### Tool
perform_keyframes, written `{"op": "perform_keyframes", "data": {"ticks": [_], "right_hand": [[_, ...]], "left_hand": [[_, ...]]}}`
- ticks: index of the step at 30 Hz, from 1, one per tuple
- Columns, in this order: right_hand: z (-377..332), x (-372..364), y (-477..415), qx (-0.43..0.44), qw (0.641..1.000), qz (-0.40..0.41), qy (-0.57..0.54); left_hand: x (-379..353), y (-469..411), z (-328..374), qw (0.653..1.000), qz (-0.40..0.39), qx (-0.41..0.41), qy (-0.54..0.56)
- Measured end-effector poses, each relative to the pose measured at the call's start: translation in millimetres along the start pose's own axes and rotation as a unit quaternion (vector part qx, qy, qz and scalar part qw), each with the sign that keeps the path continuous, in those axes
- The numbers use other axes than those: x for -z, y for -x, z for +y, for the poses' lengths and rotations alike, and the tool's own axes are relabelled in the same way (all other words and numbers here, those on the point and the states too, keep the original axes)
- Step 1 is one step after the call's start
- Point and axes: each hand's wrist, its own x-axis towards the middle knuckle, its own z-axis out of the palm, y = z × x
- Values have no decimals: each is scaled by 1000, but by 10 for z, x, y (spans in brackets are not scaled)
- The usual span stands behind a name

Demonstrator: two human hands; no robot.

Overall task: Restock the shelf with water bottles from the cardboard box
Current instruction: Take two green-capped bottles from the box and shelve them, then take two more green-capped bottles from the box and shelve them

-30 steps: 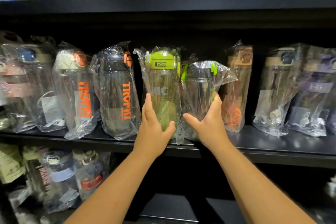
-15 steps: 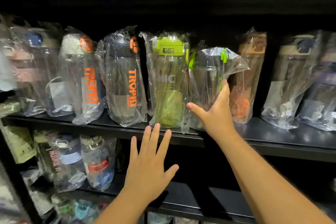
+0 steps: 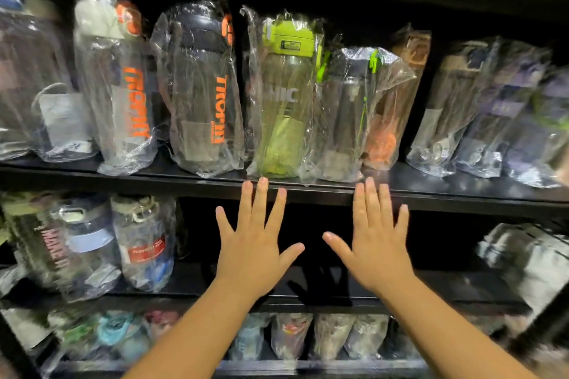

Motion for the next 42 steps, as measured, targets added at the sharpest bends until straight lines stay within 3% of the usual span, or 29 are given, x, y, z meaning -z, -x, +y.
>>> {"op": "perform_keyframes", "data": {"ticks": [4, 10, 16, 21, 28, 37, 42], "right_hand": [[127, -141, 533, -44, 995, -84, 24], [416, -265, 1930, -159, 965, -196, 71], [526, -28, 3609, -307, 894, -316, 86], [360, 352, 4892, -424, 828, -360, 70], [202, 856, 6461, -560, 731, -389, 22], [332, 1734, 8436, -692, 642, -330, 18], [326, 2076, 9125, -744, 584, -324, 10]], "left_hand": [[-241, 272, 16, 999, -17, -27, 27], [-825, 1078, 184, 981, -152, -91, 74], [-947, 1861, 777, 933, -273, -215, 96], [-822, 2502, 1414, 879, -328, -335, 85], [-576, 3487, 2507, 817, -329, -465, 85], [179, 5006, 4168, 722, -346, -588, 115], [474, 5633, 4729, 673, -357, -641, 88]]}}
